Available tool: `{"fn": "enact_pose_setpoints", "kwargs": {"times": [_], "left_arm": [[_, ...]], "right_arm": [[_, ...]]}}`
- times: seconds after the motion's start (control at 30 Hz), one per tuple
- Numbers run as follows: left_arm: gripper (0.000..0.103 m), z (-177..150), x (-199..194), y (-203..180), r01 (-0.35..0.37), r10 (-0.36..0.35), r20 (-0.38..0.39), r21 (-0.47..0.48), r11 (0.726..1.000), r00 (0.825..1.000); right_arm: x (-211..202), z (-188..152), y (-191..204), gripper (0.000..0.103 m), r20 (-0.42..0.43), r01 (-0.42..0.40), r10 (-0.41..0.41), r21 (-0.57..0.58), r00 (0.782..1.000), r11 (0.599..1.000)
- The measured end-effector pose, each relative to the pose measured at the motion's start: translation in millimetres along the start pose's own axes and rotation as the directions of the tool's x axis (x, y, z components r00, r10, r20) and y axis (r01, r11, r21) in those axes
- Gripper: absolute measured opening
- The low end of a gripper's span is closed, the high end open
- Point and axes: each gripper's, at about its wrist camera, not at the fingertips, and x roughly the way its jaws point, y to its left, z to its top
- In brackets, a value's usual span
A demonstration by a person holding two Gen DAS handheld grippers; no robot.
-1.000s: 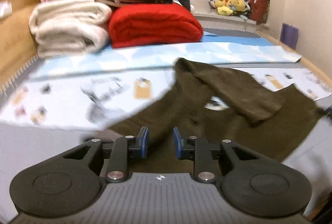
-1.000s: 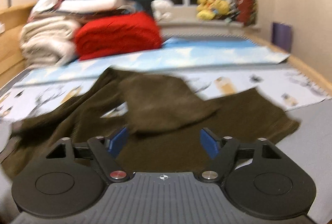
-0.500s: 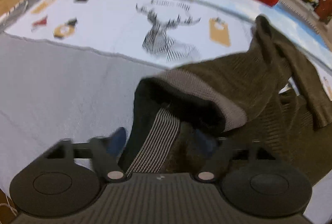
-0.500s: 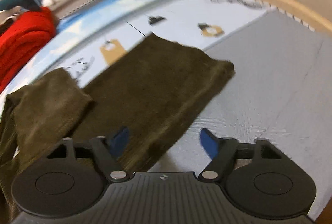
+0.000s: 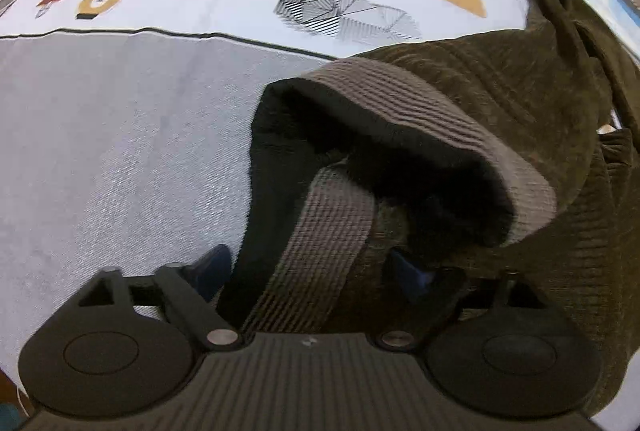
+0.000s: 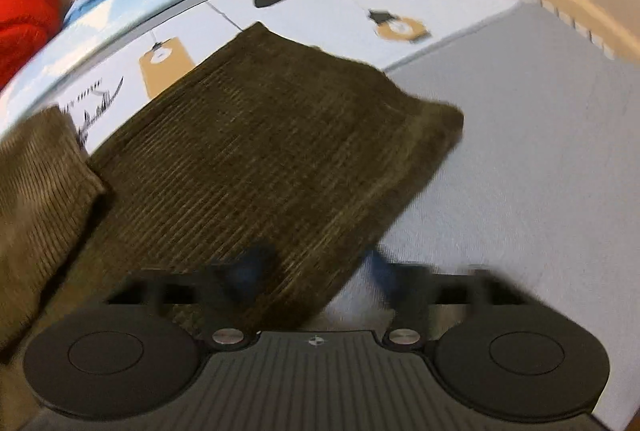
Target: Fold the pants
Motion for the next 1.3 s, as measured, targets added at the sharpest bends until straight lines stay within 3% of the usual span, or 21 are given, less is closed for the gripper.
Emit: {"fn": "enact_pose_setpoints", "kwargs": {"times": [0.07, 0.13, 0.27, 0.3, 0.33, 0.5, 0.63, 0.7, 0.8, 0.87, 0.9, 0.97, 1.0, 1.03, 1.07, 1.2, 1.23, 1.27, 1.3], "left_arm": [[0.072, -2.1, -6.3, -3.1, -0.008, 0.008, 0.008, 0.024, 1.000, 1.000], [0.054, -1.2, -11.5, -4.6, -0.013, 0.012, 0.017, 0.040, 0.999, 1.000], [0.038, -5.8, -27.4, -8.0, -0.008, 0.004, 0.044, 0.101, 0.995, 0.999], [0.021, -8.4, -32.1, -9.3, -0.016, 0.010, 0.050, 0.122, 0.992, 0.999], [0.021, -11.2, -36.2, -9.8, -0.036, 0.028, 0.059, 0.141, 0.989, 0.998], [0.020, -28.2, -53.0, 0.6, -0.005, -0.004, 0.050, 0.180, 0.984, 0.999], [0.018, -39.7, -61.3, 9.2, -0.031, 0.025, 0.031, 0.223, 0.974, 0.999], [0.017, -42.2, -63.9, 16.3, -0.066, 0.062, 0.021, 0.223, 0.973, 0.998], [0.017, -43.5, -64.0, 26.2, -0.148, 0.152, 0.000, 0.213, 0.966, 0.988], [0.018, -42.4, -62.5, 31.3, -0.147, 0.156, -0.030, 0.200, 0.969, 0.987], [0.021, -42.3, -62.1, 33.0, -0.131, 0.141, -0.038, 0.196, 0.972, 0.989], [0.040, -41.0, -60.7, 37.0, -0.111, 0.122, -0.053, 0.176, 0.978, 0.991], [0.059, -40.5, -60.5, 39.0, -0.090, 0.100, -0.060, 0.157, 0.984, 0.993], [0.068, -40.3, -60.6, 40.5, -0.062, 0.072, -0.065, 0.141, 0.988, 0.995], [0.068, -40.5, -60.5, 40.9, -0.039, 0.048, -0.068, 0.132, 0.991, 0.997], [0.068, -45.4, -56.4, 32.0, -0.037, 0.052, -0.094, 0.152, 0.988, 0.994], [0.067, -46.4, -54.5, 30.1, -0.045, 0.062, -0.101, 0.164, 0.986, 0.993], [0.065, -47.2, -52.6, 28.5, -0.053, 0.072, -0.106, 0.176, 0.983, 0.992], [0.054, -48.4, -50.7, 26.4, -0.068, 0.090, -0.106, 0.193, 0.979, 0.990]], "right_arm": [[-5.1, 0.9, -0.1, 0.010, 0.011, 0.003, -0.003, -0.018, 1.000, 1.000], [-12.9, 2.7, -5.1, 0.008, 0.024, -0.010, 0.010, -0.011, 1.000, 1.000], [-39.4, 4.7, -18.7, 0.007, 0.078, -0.029, 0.028, 0.018, 0.997, 0.999], [-45.8, 3.5, -23.2, 0.007, 0.083, -0.027, 0.025, 0.021, 0.996, 0.999], [-52.5, 0.9, -27.8, 0.007, 0.081, -0.022, 0.020, 0.022, 0.996, 1.000], [-74.5, -12.8, -60.3, 0.007, 0.034, 0.016, -0.017, 0.025, 0.999, 1.000], [-74.8, -30.3, -97.6, 0.007, -0.110, 0.046, -0.039, 0.062, 0.993, 0.997], [-73.4, -40.2, -114.3, 0.007, -0.198, 0.038, -0.020, 0.089, 0.980, 0.995], [-67.3, -59.3, -116.0, 0.010, -0.345, -0.031, 0.032, 0.007, 0.938, 0.999], [-69.4, -64.0, -115.2, 0.020, -0.368, -0.073, 0.063, -0.016, 0.928, 0.997], [-70.3, -63.5, -119.1, 0.027, -0.363, -0.082, 0.079, 0.007, 0.928, 0.997], [-71.3, -58.3, -134.9, 0.052, -0.330, -0.033, 0.057, 0.078, 0.942, 0.996], [-72.5, -54.2, -145.8, 0.056, -0.304, 0.004, 0.034, 0.125, 0.952, 0.992], [-73.4, -50.6, -156.6, 0.060, -0.280, 0.030, 0.021, 0.176, 0.960, 0.984], [-73.5, -48.4, -166.4, 0.061, -0.262, 0.045, 0.016, 0.226, 0.965, 0.973], [-68.0, -51.5, -188.0, 0.055, -0.243, 0.044, 0.048, 0.356, 0.969, 0.933], [-66.2, -51.0, -187.7, 0.038, -0.237, 0.053, 0.034, 0.351, 0.971, 0.935], [-65.5, -48.6, -186.6, 0.014, -0.229, 0.062, 0.017, 0.334, 0.973, 0.940], [-67.2, -47.4, -185.1, 0.010, -0.217, 0.067, 0.004, 0.319, 0.976, 0.946]]}}
